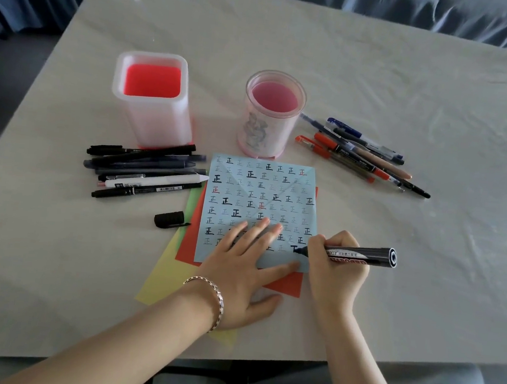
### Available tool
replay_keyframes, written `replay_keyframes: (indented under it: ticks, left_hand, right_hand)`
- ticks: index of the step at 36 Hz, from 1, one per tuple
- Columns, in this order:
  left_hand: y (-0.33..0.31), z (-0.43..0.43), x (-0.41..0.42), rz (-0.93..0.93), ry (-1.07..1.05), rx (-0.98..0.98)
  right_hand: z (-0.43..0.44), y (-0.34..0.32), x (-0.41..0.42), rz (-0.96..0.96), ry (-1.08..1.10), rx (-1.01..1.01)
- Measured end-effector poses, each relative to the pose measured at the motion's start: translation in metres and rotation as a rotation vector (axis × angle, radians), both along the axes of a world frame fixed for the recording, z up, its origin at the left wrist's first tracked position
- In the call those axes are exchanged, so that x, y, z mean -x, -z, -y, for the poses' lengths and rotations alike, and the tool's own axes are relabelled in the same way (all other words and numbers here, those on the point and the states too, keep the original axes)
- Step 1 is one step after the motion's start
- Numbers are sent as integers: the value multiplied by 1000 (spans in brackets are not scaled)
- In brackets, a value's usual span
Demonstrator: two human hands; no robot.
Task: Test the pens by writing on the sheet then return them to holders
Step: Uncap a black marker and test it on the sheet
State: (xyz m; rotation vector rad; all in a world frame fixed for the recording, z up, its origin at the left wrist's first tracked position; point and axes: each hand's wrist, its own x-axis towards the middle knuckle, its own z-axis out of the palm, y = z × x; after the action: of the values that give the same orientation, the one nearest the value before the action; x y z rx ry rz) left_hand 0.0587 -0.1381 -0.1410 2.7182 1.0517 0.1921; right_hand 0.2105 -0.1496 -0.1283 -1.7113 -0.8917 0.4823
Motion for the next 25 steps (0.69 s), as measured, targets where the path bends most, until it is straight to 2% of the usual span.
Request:
replay_keyframes:
  ticks: [13, 25]
  left_hand:
    - [0, 0, 1, 18, -4, 6]
    - [-1, 0, 0, 12, -11, 19]
  right_hand:
    - [0, 0, 0, -6, -1, -39]
    - [-1, 3, 0, 58, -42, 21]
